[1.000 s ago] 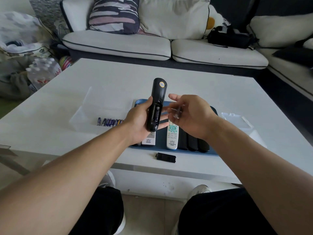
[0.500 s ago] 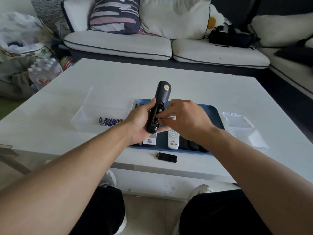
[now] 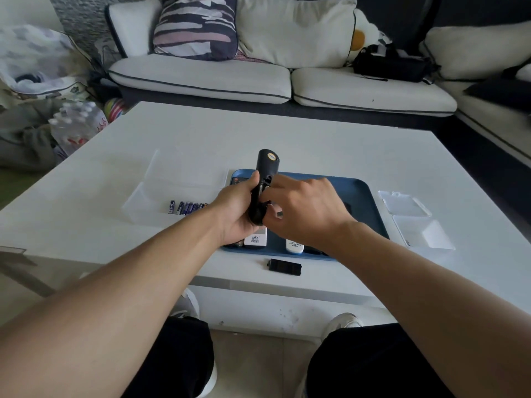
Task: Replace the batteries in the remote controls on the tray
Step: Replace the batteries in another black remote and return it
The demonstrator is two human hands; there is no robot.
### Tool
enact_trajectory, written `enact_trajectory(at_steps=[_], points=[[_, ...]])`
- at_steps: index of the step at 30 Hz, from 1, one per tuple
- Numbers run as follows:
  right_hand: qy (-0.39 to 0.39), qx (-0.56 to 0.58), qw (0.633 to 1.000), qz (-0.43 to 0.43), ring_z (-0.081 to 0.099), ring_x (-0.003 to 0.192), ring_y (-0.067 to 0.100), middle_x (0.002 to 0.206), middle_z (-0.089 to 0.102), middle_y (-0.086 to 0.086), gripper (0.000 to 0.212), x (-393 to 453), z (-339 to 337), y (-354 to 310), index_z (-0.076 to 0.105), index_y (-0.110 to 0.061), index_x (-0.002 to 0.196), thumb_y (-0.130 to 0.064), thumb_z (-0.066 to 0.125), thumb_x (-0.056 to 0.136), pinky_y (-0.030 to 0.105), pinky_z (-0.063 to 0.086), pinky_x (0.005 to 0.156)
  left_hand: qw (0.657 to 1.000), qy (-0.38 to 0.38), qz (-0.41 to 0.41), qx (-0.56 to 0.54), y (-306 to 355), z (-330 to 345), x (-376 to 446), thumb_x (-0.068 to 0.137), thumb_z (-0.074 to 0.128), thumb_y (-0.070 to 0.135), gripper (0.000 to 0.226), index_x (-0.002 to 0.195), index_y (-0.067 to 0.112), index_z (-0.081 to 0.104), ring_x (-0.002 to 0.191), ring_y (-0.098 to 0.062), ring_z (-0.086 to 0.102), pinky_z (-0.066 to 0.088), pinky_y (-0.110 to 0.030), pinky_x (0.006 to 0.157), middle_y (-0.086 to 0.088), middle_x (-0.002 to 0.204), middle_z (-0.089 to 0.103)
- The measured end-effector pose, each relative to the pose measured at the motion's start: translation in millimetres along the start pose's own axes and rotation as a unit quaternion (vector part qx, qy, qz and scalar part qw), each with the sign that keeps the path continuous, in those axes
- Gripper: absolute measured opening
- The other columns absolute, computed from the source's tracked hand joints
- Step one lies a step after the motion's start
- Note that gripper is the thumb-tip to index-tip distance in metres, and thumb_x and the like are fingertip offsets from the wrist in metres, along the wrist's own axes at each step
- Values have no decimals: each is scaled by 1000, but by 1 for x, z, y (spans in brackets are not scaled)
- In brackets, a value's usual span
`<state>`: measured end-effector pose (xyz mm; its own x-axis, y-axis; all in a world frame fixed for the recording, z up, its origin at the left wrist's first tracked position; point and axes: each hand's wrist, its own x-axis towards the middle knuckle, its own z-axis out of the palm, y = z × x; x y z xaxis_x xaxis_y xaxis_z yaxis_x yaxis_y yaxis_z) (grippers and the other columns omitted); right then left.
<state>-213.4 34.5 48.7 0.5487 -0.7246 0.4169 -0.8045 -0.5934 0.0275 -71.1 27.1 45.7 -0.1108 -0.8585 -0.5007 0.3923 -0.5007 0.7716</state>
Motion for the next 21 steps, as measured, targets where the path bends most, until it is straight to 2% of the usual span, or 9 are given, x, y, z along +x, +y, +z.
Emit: enact_trajectory(at_steps=[3,6,8,11,14,15,17,19,21], points=[[-43,61,997,-2,57,64,26,88,61,-6,19,-2,-3,2,71,-30,92,-32,53,84,33,48,53,999,-7,-16,29,0,-2,-3,110,33,37,43,94,10,62,46,-21,67,53,-25,42,-6,61,69],[-115,146,982,-20,59,79,18,103,59,-8,23,-3,-9,10,73,-29,109,-25,63,89,32,48,67,997,-6,-40,71,-4,-6,-1,110,30,40,47,93,13,65,55,-19,71,62,-37,57,-7,65,72],[-138,180,974,-25,59,85,15,107,57,-5,23,-2,-5,15,74,-26,112,-20,68,91,29,47,71,995,-7,-54,86,-5,-8,0,109,33,42,49,96,10,68,67,-24,75,63,-47,67,-10,76,75],[-153,229,961,-8,53,78,2,102,56,-6,18,1,-2,18,75,-22,109,-18,70,92,14,40,70,990,-25,-77,111,-7,-8,-2,109,37,39,45,104,9,71,90,-37,75,61,-50,75,-14,96,76],[-145,343,923,101,53,68,-3,89,66,-10,9,6,-13,21,70,-19,104,-22,65,96,12,38,63,991,-25,-83,107,-7,-7,-3,109,39,35,39,113,8,67,96,-40,74,61,-50,76,-21,106,73],[-139,407,890,152,54,66,-3,89,71,-7,8,8,-18,24,65,-16,103,-21,60,99,13,38,62,992,-18,-83,94,-8,-7,-2,109,38,37,40,116,8,65,95,-41,73,61,-51,76,-22,107,73],[-128,560,774,268,58,66,3,89,75,2,9,10,-21,37,57,-11,102,-18,51,104,16,39,55,994,-6,-84,76,-7,-8,1,108,37,42,42,120,10,62,94,-39,74,61,-51,75,-22,107,73],[-103,687,608,386,56,63,10,76,68,4,15,9,-21,64,54,-9,97,-14,43,106,17,36,49,994,-1,-84,66,-9,-7,6,107,39,43,42,124,11,60,92,-38,75,61,-52,74,-20,101,75],[-52,789,409,456,52,56,12,68,54,4,15,2,-23,97,50,-7,98,-6,37,105,18,35,44,995,2,-81,50,-10,-6,11,107,40,42,40,123,12,60,89,-39,74,60,-54,74,-21,97,75]])
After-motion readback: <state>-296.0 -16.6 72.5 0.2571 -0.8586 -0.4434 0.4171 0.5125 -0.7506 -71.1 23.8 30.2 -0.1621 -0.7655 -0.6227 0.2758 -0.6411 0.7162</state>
